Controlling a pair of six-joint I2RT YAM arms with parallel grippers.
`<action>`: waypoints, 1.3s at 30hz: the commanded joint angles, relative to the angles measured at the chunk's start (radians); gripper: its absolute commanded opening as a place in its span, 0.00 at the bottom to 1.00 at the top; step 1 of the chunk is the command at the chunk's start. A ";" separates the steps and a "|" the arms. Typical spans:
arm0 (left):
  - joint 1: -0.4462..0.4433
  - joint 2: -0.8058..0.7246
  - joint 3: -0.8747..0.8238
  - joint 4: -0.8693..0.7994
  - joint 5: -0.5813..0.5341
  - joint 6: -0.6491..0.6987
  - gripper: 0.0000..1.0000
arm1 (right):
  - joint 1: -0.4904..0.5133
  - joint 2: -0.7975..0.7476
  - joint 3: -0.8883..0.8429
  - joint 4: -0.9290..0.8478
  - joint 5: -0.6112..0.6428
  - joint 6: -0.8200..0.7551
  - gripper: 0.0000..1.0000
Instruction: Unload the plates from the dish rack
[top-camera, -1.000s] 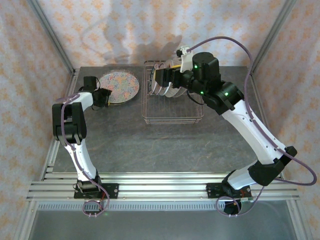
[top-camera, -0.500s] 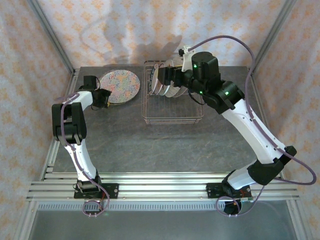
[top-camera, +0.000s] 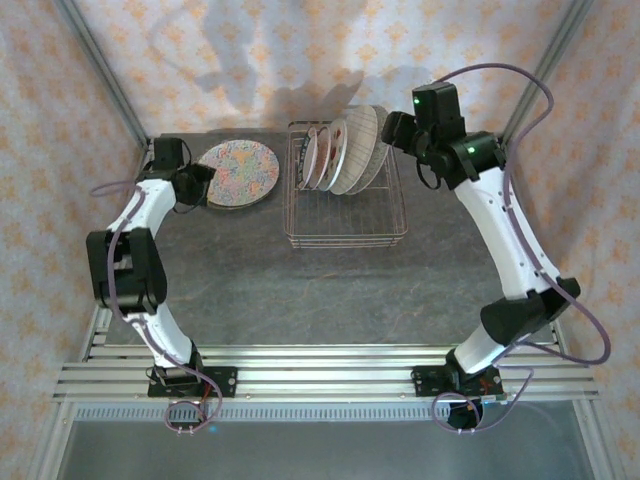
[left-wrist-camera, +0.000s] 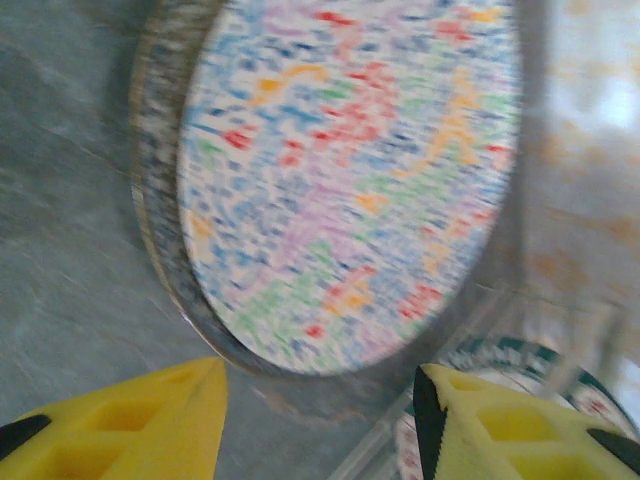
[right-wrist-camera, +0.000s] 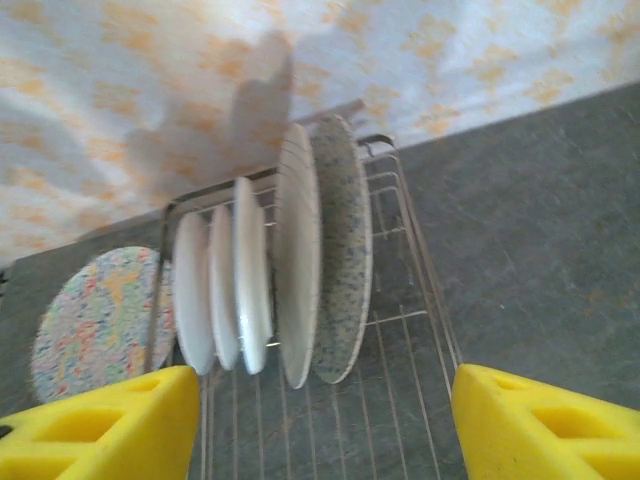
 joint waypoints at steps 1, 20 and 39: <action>-0.076 -0.132 0.001 -0.006 -0.009 0.028 0.53 | -0.063 0.080 0.045 -0.049 -0.116 0.027 0.67; -0.870 -0.705 -0.051 0.028 -0.546 0.528 0.76 | -0.184 0.551 0.463 -0.149 -0.396 -0.038 0.45; -1.119 -0.616 0.056 0.045 -0.728 0.729 0.81 | -0.193 0.682 0.557 -0.147 -0.404 -0.040 0.23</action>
